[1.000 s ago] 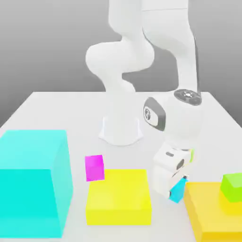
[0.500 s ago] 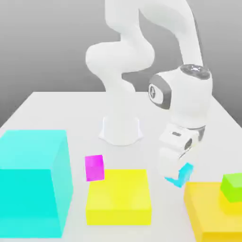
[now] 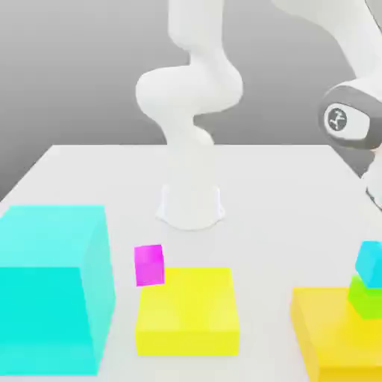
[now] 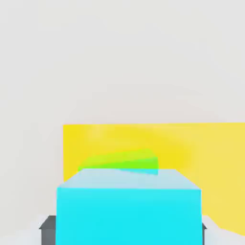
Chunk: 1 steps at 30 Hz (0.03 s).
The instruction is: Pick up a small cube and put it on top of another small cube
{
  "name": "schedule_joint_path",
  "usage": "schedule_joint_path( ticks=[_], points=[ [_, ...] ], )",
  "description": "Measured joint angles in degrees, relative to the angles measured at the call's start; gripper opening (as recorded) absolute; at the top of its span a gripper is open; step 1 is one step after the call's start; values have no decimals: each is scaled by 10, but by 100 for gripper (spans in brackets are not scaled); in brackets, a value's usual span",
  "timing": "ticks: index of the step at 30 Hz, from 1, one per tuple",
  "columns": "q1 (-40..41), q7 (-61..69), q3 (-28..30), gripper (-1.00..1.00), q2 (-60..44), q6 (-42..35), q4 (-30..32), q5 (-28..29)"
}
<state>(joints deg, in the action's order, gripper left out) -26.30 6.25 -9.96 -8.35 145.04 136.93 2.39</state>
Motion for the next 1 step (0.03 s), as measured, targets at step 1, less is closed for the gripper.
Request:
schedule_joint_path(
  ticks=[1],
  points=[
    [0, 0, 0, 100, 0, 0, 0, 0]
  ],
)
